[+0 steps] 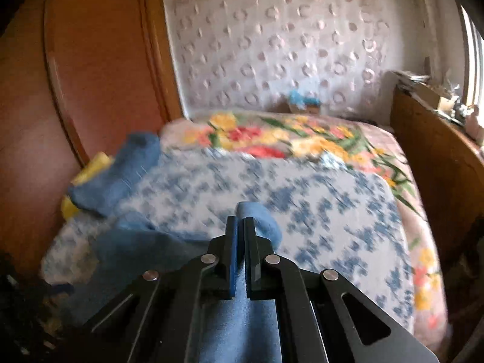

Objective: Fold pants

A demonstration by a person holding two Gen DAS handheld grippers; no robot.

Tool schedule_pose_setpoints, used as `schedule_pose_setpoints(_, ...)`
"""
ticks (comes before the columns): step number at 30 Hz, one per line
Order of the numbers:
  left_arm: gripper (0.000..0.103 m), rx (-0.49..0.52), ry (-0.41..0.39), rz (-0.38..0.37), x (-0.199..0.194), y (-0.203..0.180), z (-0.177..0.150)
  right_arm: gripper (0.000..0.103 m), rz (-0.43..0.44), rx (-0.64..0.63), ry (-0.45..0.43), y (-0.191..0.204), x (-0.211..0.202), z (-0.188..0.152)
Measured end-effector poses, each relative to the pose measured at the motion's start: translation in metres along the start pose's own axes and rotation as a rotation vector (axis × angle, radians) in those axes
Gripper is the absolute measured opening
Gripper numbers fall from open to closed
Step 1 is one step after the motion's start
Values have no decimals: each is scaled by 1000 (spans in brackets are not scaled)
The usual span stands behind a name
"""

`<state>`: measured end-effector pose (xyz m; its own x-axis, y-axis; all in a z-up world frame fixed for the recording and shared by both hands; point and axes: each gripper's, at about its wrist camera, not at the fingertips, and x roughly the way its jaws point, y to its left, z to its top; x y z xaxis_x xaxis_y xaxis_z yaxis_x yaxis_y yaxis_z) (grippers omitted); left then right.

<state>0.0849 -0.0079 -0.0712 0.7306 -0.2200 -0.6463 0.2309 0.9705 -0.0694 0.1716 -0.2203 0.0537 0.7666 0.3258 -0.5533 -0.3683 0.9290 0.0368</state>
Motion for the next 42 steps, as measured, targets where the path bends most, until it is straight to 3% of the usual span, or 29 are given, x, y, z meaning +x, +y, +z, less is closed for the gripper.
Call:
schedule_pose_setpoints(3,79,3,-7,1,-4,-1,3,17,-12,6,28,-8,-3,-11)
schedule_pose_setpoints(5,79,5,-16,-2,-7,-2,5,41,-14,11,22,-12,-11,-17)
schedule_pose_setpoints(7,79,12,-26,-10,-11,-7,8,48,-16,25,13,-17,-27,-29)
schedule_pose_setpoints(11,79,34,-42,-25,-15,-18,15,51,-11,38,23,-20,-58,-62)
schedule_pose_setpoints(18,79,70,-36,-58,-4,-44,26,51,-30,107,95,-41,-76,-119)
schedule_pose_setpoints(20,79,83,-32,-72,0,-53,29,51,13,162,117,-48,-73,-130)
schedule_pose_setpoints(26,79,135,-9,-125,13,-81,32,51,60,215,91,-52,-69,-140)
schedule_pose_setpoints(32,79,127,47,-124,31,-86,27,50,97,225,82,-54,-68,-150)
schedule_pose_setpoints(36,79,130,62,-109,39,-84,24,34,146,245,83,-56,-68,-157)
schedule_pose_setpoints(38,79,132,65,-108,42,-84,24,13,173,233,82,-53,-68,-155)
schedule_pose_setpoints(42,79,125,47,-90,36,-77,26,10,205,200,31,-41,-85,-139)
